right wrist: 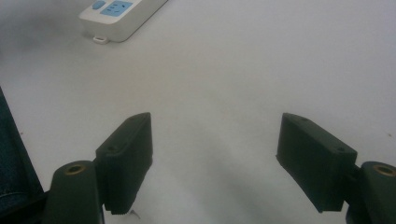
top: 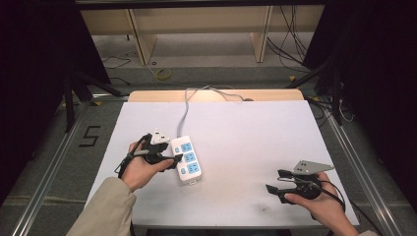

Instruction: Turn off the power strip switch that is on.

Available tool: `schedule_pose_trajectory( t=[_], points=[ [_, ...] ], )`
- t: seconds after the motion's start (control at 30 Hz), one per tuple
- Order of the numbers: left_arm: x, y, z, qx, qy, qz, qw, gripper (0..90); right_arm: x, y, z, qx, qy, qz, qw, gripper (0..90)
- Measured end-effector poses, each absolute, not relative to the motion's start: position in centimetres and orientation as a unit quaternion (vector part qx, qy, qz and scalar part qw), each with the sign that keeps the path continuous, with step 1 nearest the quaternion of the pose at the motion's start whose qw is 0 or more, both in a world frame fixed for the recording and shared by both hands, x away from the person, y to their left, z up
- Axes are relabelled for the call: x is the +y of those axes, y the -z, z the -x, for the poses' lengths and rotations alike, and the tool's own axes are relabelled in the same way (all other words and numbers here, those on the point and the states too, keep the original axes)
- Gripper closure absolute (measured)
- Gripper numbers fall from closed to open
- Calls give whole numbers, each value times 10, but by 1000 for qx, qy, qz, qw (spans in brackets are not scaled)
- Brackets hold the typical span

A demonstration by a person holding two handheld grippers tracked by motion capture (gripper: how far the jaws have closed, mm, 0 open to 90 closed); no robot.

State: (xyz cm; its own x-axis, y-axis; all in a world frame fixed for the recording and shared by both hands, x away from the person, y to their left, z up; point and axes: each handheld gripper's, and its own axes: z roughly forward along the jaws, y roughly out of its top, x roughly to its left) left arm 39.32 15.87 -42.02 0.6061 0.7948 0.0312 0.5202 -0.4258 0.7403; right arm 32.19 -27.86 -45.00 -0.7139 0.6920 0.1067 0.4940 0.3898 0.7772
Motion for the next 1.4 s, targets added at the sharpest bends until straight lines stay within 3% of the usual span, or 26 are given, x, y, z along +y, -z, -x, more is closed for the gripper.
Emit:
schedule_pose_trajectory(
  t=[0.57,1.4],
  points=[
    [173,422,-370,382,-212,-809,392,262,-278,450,-322,825,-421,-357,117,269],
    [192,436,-346,370,-215,-817,386,230,-279,450,-323,825,-423,-356,118,263]
  ],
)
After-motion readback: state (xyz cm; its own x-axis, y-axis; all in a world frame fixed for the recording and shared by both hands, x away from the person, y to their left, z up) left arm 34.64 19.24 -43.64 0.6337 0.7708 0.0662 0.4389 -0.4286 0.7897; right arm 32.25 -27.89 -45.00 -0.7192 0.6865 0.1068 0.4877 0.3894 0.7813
